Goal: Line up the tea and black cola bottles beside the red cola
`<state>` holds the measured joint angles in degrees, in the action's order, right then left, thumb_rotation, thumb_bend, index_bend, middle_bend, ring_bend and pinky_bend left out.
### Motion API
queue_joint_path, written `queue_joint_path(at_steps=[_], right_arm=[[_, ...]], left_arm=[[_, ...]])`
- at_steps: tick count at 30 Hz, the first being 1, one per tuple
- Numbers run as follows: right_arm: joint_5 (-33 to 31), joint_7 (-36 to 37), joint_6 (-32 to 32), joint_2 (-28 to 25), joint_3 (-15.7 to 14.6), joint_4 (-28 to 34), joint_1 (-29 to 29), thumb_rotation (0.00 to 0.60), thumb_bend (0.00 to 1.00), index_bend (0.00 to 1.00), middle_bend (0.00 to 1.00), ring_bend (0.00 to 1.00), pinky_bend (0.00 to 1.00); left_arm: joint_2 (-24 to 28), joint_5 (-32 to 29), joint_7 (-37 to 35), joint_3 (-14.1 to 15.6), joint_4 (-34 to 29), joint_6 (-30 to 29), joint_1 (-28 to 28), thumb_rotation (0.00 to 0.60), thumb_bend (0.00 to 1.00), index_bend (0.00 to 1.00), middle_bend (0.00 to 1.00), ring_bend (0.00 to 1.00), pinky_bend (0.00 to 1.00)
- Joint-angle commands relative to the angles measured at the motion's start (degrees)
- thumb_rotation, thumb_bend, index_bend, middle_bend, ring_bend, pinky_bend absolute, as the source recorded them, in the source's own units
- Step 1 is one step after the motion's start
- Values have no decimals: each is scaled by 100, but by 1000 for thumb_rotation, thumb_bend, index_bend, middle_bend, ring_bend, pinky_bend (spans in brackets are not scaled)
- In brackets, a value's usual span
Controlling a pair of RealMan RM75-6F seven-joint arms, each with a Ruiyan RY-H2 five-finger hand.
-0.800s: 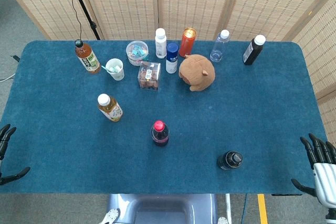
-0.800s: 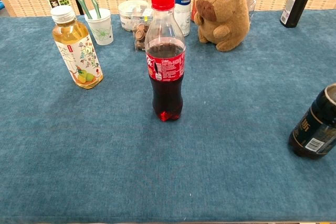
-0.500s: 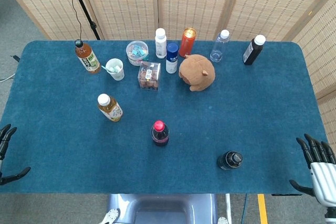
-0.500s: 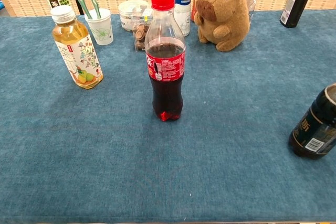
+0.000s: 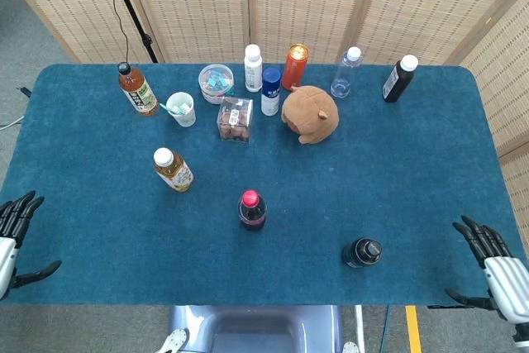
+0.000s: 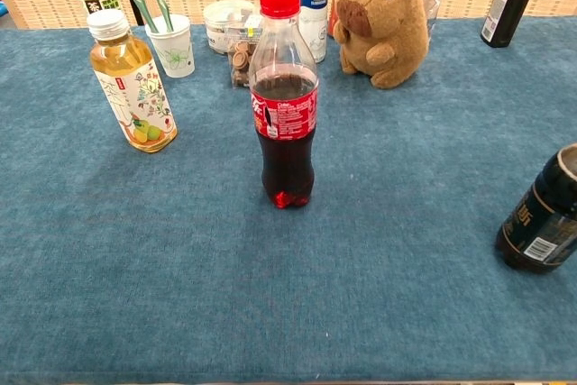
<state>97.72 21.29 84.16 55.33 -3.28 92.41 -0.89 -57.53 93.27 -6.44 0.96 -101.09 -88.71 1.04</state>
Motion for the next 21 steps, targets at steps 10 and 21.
queue_joint_path(at_steps=[10,21], right_arm=[[357,455,-228,1006,-93,-724,-419,600,0,0,0,0,0],[302,784,-734,1343,-89,-636,-885,600,0,0,0,0,0]], left_arm=[[21,-109,58,-73,-88,15,58,600,27,0,0,0,0],[98,-153,-247,-85,29,-48,37,600,26,0,0,0,0]])
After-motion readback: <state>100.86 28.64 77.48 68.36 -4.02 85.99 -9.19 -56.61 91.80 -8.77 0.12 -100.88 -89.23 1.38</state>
